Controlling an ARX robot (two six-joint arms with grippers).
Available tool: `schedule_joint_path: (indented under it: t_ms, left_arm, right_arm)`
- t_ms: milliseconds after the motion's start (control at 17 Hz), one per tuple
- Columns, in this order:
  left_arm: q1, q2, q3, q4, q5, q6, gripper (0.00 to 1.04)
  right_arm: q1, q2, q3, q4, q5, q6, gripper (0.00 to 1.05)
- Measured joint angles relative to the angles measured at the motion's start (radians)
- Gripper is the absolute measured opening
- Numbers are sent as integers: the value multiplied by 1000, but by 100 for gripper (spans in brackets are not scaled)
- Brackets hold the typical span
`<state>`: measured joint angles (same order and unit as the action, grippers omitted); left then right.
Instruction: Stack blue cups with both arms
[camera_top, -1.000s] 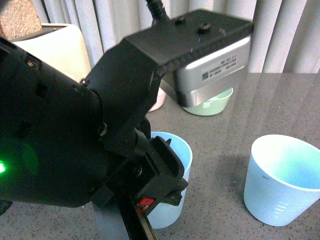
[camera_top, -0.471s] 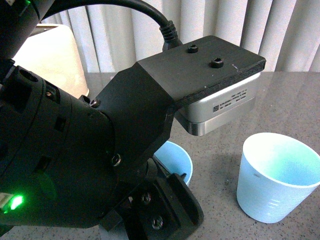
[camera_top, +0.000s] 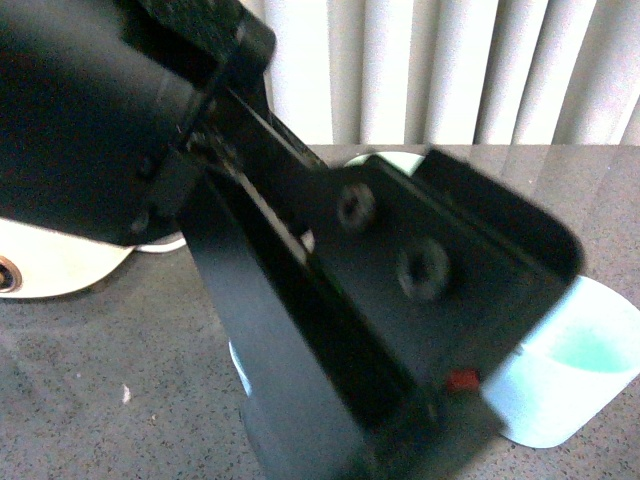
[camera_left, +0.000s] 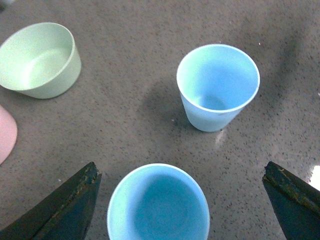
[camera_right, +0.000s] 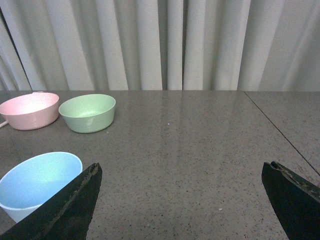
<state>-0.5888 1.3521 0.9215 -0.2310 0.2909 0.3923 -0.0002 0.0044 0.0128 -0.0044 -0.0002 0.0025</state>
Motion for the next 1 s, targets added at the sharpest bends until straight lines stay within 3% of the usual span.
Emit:
schedule_joint_path:
  t_ms: [176, 353, 412, 529, 647, 824, 1000]
  left_arm:
    - [84, -30, -3, 105, -26, -51, 98]
    - [256, -164, -72, 267, -34, -162, 98]
    - [320, -233, -122, 323, -29, -190, 98]
    - [564, -521, -341, 450, -57, -265, 95]
    - [595, -681, -507, 491, -284, -351, 72]
    - [587, -876, -708, 463, -288, -374, 45]
    - [587, -935, -744, 484, -289, -385, 16]
  right_arm:
    - [0, 0, 0, 0, 0, 0, 98]
    - [0, 0, 0, 0, 0, 0, 98]
    - [0, 0, 0, 0, 0, 0, 98]
    - [0, 0, 0, 0, 0, 0, 98]
    - [0, 0, 0, 0, 0, 0, 98]
    - [0, 0, 0, 0, 0, 0, 98]
    - [0, 0, 0, 0, 0, 0, 98]
